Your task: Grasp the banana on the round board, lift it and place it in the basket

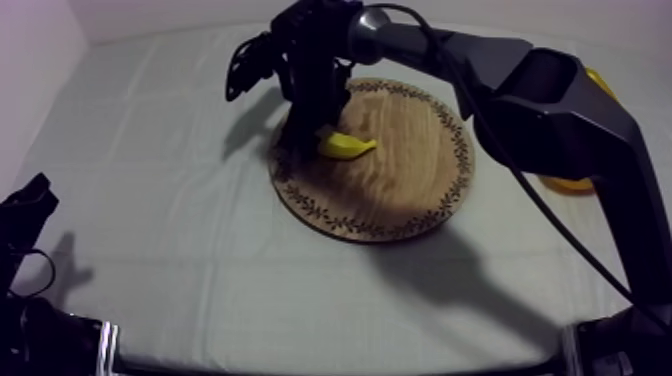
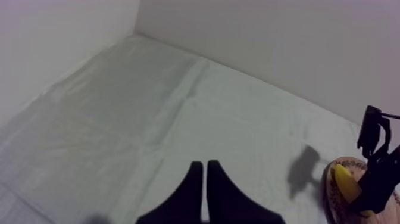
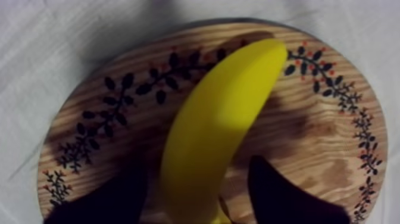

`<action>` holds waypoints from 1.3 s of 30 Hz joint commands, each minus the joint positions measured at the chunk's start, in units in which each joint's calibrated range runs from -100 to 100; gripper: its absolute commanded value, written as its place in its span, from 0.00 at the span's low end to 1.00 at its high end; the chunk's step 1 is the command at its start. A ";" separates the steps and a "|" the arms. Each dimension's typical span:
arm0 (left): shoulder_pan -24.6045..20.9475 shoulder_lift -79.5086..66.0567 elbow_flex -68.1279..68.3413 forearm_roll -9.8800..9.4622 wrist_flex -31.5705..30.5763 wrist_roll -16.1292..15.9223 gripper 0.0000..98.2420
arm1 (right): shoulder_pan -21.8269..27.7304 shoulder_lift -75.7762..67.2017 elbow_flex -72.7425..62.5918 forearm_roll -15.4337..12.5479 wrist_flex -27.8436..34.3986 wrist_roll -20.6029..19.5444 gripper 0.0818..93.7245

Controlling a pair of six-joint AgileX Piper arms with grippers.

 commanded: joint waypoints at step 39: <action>0.01 0.00 -0.01 -0.02 -0.01 0.01 0.00 | 1.80 -29.97 10.78 2.06 0.85 1.13 0.24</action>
